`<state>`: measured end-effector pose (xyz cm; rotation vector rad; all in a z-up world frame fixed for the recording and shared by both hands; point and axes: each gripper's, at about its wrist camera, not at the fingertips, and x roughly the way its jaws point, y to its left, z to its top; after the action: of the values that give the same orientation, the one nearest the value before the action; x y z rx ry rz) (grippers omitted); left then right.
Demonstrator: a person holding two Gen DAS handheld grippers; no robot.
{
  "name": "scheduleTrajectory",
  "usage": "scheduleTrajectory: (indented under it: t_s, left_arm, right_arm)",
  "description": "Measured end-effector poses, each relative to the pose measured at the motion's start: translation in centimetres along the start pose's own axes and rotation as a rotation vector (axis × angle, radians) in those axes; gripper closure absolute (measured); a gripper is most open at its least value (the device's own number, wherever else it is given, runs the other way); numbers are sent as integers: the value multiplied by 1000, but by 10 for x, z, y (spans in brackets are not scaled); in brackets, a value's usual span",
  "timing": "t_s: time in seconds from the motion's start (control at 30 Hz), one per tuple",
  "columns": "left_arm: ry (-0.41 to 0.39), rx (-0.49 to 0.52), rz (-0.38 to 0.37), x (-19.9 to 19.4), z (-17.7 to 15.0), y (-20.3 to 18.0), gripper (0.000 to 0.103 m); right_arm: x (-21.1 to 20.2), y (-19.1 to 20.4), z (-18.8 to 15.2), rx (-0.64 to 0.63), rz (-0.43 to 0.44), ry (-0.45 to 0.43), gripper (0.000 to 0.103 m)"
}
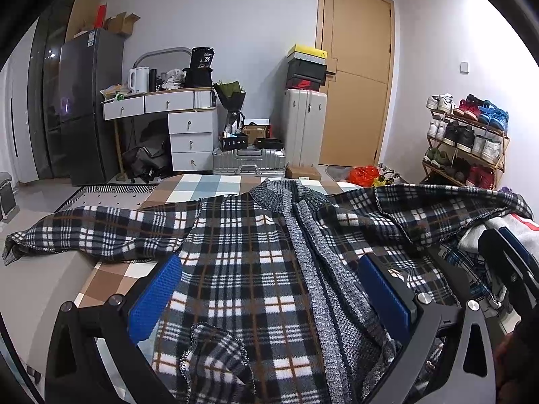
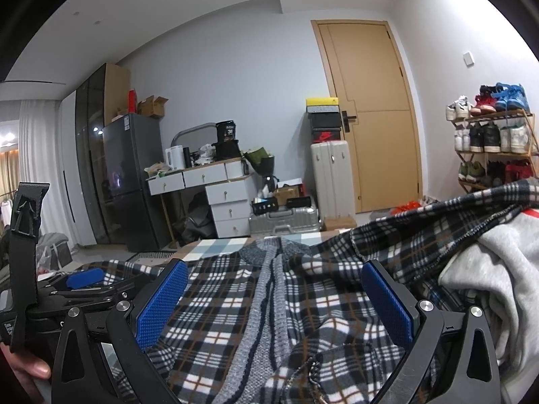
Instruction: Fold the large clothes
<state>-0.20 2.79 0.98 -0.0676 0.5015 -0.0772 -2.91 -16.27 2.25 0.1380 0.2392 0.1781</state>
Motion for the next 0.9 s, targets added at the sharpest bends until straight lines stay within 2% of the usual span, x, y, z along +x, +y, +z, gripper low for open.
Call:
scheduleTrajectory:
  t_s: [0.9]
  left_arm:
    - [-7, 6, 0, -2, 0, -1, 1]
  right_arm:
    - [-1, -3, -1, 16, 0, -6, 0]
